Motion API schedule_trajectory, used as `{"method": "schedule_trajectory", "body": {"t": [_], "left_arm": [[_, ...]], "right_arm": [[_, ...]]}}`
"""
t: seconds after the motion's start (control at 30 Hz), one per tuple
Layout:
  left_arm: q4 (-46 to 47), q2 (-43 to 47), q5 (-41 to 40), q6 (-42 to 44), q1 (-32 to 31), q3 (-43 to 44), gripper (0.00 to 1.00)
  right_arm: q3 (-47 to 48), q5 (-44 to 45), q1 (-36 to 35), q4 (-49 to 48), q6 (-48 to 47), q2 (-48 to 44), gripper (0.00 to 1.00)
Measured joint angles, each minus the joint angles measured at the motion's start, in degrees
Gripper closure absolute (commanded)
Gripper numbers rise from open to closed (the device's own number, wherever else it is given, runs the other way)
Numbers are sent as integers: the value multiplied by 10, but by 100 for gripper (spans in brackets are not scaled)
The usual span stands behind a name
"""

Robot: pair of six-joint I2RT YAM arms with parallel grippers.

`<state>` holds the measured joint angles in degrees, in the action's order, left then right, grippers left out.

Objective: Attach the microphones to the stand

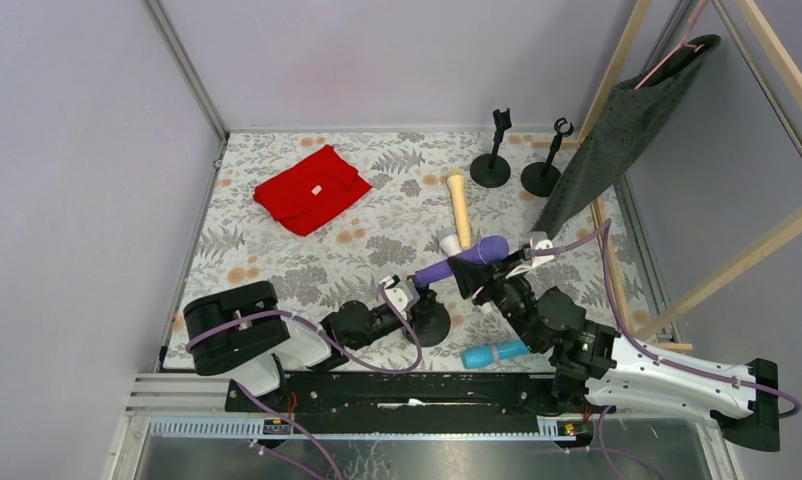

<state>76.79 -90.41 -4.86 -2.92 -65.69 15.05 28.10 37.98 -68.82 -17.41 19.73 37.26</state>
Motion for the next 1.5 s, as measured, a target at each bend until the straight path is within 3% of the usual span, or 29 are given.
{"method": "schedule_trajectory", "body": {"t": [0.27, 0.83, 1.5], "left_arm": [[-9, 26, 79, 29, 22, -21, 100], [17, 33, 139, 40, 49, -48, 100], [36, 34, 169, 64, 64, -64, 100]], "right_arm": [[25, -22, -18, 7, -63, 25, 100], [82, -12, -118, -6, -262, 122, 100], [98, 5, -140, -48, -297, 184, 100]]}}
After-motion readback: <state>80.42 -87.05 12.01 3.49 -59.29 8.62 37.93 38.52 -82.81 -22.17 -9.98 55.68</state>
